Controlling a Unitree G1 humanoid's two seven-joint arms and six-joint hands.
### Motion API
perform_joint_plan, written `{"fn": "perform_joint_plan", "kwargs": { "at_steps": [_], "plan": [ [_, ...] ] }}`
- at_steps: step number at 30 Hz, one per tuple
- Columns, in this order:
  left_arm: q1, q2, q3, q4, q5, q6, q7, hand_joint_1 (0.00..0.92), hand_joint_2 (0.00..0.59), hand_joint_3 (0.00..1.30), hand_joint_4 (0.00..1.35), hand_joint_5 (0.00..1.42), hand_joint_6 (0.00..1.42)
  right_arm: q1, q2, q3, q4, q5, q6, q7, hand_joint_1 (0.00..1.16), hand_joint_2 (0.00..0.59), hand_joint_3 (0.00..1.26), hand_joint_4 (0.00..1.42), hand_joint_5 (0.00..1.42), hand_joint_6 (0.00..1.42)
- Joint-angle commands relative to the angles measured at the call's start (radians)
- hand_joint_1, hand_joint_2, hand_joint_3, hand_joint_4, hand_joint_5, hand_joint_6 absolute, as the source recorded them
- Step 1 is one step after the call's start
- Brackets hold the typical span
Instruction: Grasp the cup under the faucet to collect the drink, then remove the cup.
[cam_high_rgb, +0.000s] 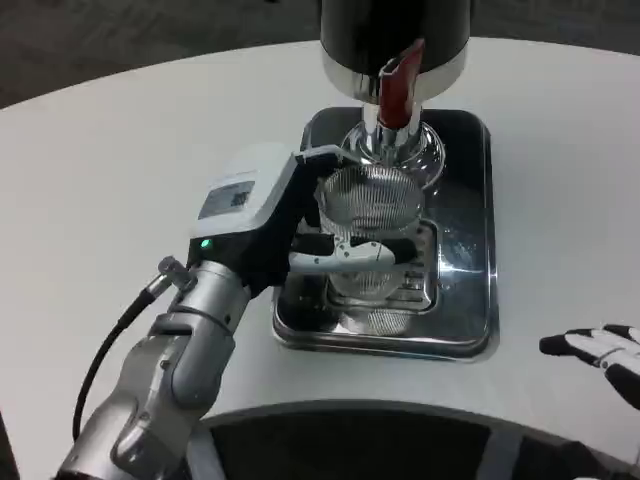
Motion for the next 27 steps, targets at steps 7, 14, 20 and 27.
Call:
{"fn": "perform_joint_plan", "kwargs": {
  "at_steps": [7, 14, 20, 27],
  "plan": [
    [0.028, 0.029, 0.004, -0.048, 0.007, 0.013, 0.004, 0.305, 0.088, 0.43, 0.38, 0.63, 1.12, 0.019, 0.011, 0.009, -0.015, 0.02, -0.046, -0.017, 0.45, 0.466, 0.2, 0.13, 0.07, 0.08],
    [0.018, 0.022, -0.007, -0.047, 0.004, 0.013, -0.015, 0.309, 0.104, 0.4, 0.39, 0.63, 1.12, 0.03, 0.027, 0.056, -0.015, -0.013, -0.093, -0.007, 0.45, 0.466, 0.19, 0.13, 0.07, 0.08],
    [0.016, 0.017, -0.017, -0.056, 0.009, 0.016, -0.022, 0.301, 0.107, 0.35, 0.36, 0.62, 1.11, 0.045, 0.046, 0.08, -0.015, -0.021, -0.133, -0.002, 0.45, 0.473, 0.18, 0.12, 0.06, 0.07],
    [0.01, 0.012, -0.02, -0.061, 0.003, 0.017, -0.043, 0.276, 0.095, 0.29, 0.31, 0.58, 1.07, 0.073, 0.08, 0.108, -0.015, -0.035, -0.189, 0.003, 0.44, 0.475, 0.18, 0.11, 0.05, 0.06]
  ]
}}
